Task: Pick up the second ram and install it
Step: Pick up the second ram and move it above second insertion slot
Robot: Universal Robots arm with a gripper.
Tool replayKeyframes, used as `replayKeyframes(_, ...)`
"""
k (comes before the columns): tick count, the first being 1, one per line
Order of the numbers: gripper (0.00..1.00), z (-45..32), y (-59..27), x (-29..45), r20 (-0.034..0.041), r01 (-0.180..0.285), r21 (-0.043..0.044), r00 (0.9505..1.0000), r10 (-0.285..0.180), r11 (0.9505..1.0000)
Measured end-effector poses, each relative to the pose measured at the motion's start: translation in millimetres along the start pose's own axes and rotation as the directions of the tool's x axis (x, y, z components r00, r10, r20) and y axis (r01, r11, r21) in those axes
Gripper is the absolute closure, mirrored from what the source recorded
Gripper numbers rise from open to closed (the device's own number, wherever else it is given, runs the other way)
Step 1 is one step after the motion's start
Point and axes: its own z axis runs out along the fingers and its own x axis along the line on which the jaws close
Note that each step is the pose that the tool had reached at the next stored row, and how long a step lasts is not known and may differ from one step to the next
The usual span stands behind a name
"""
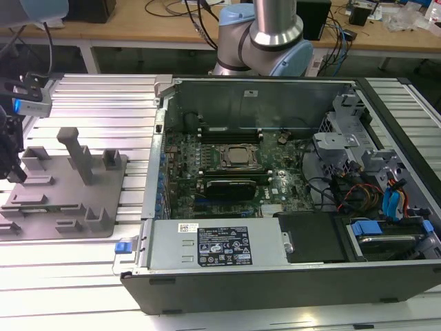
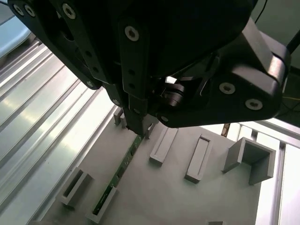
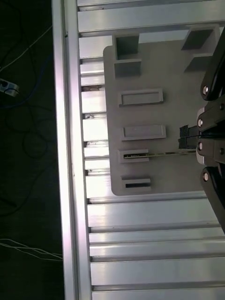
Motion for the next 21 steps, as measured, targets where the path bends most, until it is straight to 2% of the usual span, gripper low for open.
replayKeyframes(5,0.92,10.1,-0.5,0.2,-0.0001,0.003,-0.0001,1.0,-0.003,1.0)
replayKeyframes(15,0.92,24.1,-1.2,0.6,-0.0002,0.006,-0.0001,1.0,-0.006,1.0)
replayKeyframes(21,0.92,30.7,-3.3,1.0,-0.0032,0.015,-0.0058,0.9999,-0.015,0.9999)
